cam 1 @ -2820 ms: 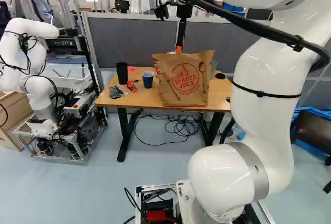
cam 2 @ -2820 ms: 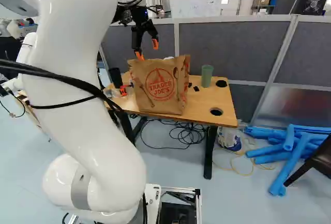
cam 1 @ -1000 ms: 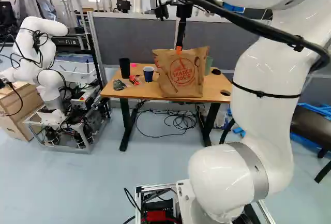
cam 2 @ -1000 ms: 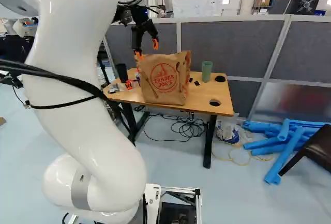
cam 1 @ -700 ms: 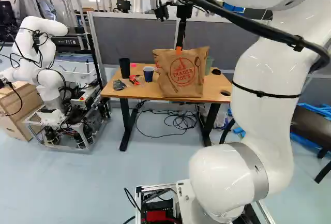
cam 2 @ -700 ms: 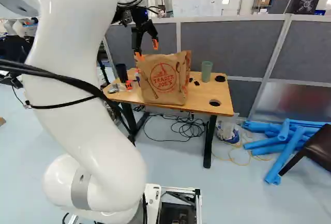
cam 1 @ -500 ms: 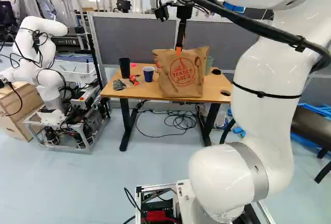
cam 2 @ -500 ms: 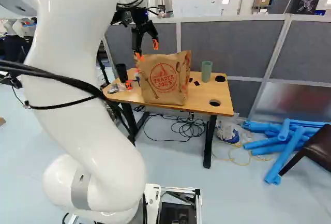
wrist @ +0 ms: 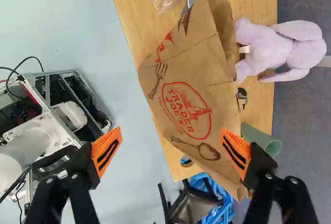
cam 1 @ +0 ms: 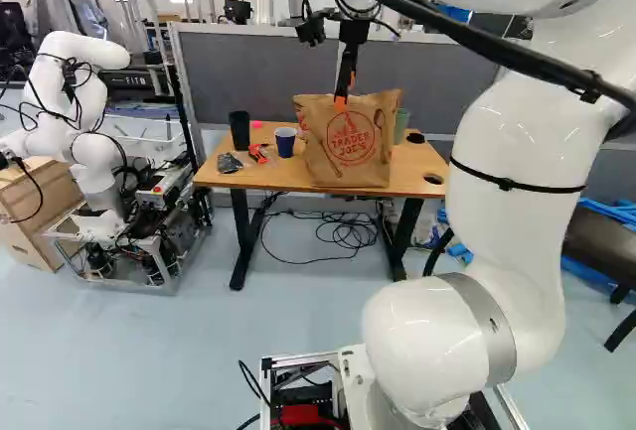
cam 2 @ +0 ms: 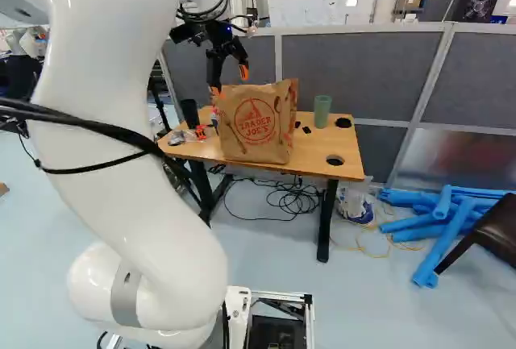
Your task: Pick up the bag on the ground and place it on the table
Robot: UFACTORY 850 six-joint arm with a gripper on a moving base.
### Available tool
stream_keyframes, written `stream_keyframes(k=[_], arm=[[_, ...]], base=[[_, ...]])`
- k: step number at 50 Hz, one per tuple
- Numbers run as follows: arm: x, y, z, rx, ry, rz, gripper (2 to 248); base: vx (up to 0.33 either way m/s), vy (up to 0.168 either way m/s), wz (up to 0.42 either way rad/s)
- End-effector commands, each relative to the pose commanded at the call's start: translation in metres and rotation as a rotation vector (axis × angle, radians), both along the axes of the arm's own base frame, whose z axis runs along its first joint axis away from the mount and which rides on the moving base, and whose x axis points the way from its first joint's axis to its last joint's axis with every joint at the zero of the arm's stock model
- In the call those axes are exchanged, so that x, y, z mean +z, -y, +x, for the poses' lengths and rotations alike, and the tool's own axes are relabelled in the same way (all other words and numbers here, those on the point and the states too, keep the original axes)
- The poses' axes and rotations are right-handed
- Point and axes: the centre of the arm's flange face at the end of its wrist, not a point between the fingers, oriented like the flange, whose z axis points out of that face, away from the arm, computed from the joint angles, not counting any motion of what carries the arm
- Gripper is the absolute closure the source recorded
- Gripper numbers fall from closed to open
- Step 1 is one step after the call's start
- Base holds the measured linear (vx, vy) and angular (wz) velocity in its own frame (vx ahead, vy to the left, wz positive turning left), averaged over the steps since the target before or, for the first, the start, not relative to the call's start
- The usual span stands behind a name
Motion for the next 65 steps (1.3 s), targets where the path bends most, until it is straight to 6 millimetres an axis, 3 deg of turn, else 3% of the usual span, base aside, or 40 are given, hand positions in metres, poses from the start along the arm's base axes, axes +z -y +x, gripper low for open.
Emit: stream_keyframes(k=[32, 65], arm=[[-0.045, 0.003, -0.012, -0.124, 0.125, 0.057, 3], [-0.113, 0.007, -0.042, -0.31, 0.313, 0.174, 3]], base=[[0.0, 0.0, 0.0], [0.0, 0.0, 0.0]])
